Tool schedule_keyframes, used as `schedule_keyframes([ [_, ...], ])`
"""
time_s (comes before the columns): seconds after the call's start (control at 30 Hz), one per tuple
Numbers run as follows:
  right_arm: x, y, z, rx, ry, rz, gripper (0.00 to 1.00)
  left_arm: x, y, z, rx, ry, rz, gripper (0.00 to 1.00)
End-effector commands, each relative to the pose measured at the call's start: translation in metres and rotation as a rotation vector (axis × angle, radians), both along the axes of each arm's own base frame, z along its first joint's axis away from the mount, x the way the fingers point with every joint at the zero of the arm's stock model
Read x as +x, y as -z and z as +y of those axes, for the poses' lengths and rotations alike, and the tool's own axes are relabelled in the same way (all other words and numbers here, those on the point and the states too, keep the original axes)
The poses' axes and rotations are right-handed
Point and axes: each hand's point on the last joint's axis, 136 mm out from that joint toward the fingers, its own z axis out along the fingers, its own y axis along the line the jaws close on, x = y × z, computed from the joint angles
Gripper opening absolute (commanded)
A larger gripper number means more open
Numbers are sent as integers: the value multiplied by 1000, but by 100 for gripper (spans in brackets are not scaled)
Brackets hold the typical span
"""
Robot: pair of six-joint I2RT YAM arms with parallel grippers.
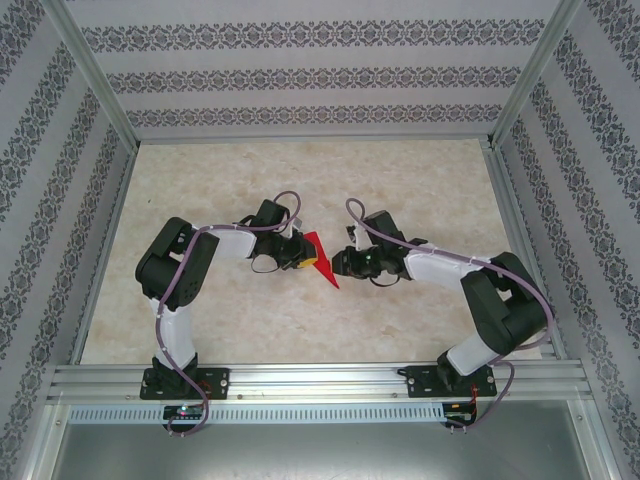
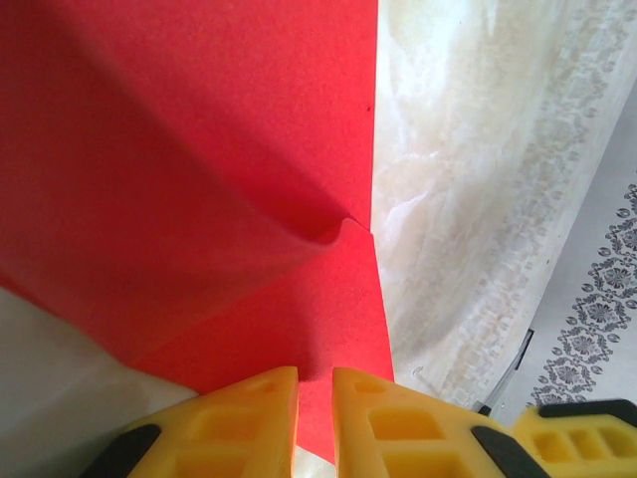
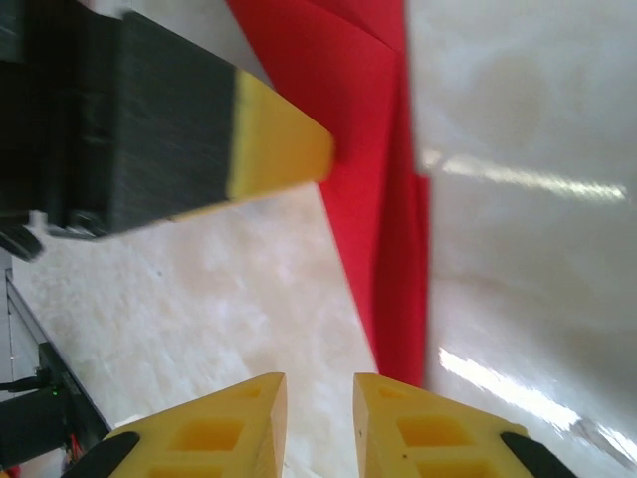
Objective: Fold a paper plane with a square sheet of paper (pick it up from the middle)
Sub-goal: Fold the wing for the fifth time at the center of the table.
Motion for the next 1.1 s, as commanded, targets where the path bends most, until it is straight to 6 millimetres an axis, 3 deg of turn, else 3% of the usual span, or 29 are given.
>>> schedule_keyframes([
  [0.0,1,3,16,-30,-64,-14,19,-6,22,8,75,0,39,19],
  [0.23,8,23,27,-60,-88,32,13,-6,22,8,80,-2,43,18],
  [0.8,-22,71,2,-202,-116,186,11,-10,40,17,153,-20,100,17],
  [1.07,-35,57,-6,-173,-107,185,10,-14,49,23,198,-30,132,16],
])
